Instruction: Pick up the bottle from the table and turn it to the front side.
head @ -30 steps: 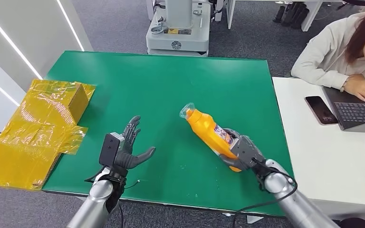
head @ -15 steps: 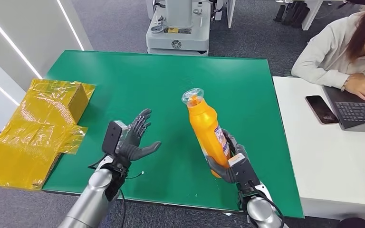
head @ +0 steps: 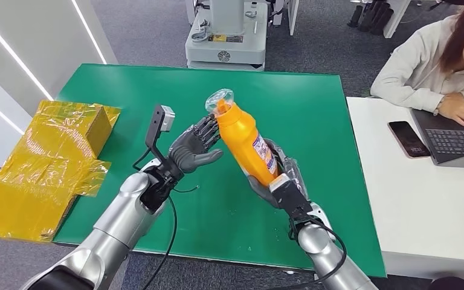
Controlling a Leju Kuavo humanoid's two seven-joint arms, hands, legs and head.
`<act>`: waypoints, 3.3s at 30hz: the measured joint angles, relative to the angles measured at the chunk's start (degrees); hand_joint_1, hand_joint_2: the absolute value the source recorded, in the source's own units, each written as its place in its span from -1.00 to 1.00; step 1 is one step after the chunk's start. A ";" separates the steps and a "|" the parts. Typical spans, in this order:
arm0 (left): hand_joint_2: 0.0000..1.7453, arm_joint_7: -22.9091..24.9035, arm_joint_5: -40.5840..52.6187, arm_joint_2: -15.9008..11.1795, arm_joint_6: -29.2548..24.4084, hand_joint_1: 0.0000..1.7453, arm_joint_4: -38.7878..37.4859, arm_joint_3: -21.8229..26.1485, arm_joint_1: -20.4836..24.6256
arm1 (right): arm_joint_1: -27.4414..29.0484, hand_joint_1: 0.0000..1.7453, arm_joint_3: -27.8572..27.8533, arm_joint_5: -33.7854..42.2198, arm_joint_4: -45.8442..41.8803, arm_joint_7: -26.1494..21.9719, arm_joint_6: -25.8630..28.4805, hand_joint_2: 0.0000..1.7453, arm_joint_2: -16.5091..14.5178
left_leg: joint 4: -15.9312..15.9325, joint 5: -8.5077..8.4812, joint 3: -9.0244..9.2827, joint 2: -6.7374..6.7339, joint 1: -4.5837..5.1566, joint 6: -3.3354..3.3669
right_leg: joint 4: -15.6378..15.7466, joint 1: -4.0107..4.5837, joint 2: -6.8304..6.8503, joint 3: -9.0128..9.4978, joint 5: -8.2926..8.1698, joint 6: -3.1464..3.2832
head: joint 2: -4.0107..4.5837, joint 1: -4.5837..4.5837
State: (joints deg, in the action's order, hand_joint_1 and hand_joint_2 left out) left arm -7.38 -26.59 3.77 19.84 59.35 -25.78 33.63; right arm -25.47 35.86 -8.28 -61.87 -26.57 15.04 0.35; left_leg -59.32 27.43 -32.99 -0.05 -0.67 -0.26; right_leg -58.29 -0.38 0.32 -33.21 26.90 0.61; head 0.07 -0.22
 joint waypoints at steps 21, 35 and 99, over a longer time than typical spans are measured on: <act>1.00 -6.74 -5.32 0.47 -9.35 -1.00 -0.29 -5.45 2.19 | -5.22 1.00 3.19 1.47 11.41 -1.42 2.52 1.00 -1.59 | 0.00 0.00 -0.06 0.01 0.00 0.00 | 0.01 0.00 0.01 -0.07 0.00 0.00 | 0.01 -0.01; 1.00 -13.00 -1.39 6.28 -18.17 -1.00 -0.32 -5.86 3.63 | -4.60 1.00 1.38 4.32 11.41 -3.64 4.15 1.00 -4.40 | 0.00 0.00 -0.10 0.00 0.00 0.00 | 0.01 0.00 0.00 -0.11 0.00 0.00 | 0.01 0.00; 1.00 -11.64 25.65 -2.20 -22.75 1.00 1.47 -11.94 5.12 | 9.02 -1.00 -5.60 4.18 -2.44 0.53 4.85 1.00 0.77 | 0.03 0.00 -0.19 -0.01 0.00 0.00 | 0.01 0.00 -0.01 -0.21 0.01 0.00 | 0.02 0.01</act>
State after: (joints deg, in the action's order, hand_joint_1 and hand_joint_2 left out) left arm -19.02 -0.94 1.58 -2.91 60.82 -37.72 38.75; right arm -16.44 30.27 -4.10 -64.31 -26.04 19.89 1.12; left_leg -59.29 27.43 -33.17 -0.06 -0.67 -0.27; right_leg -58.28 -0.38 0.31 -33.42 26.90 0.62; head 0.09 -0.22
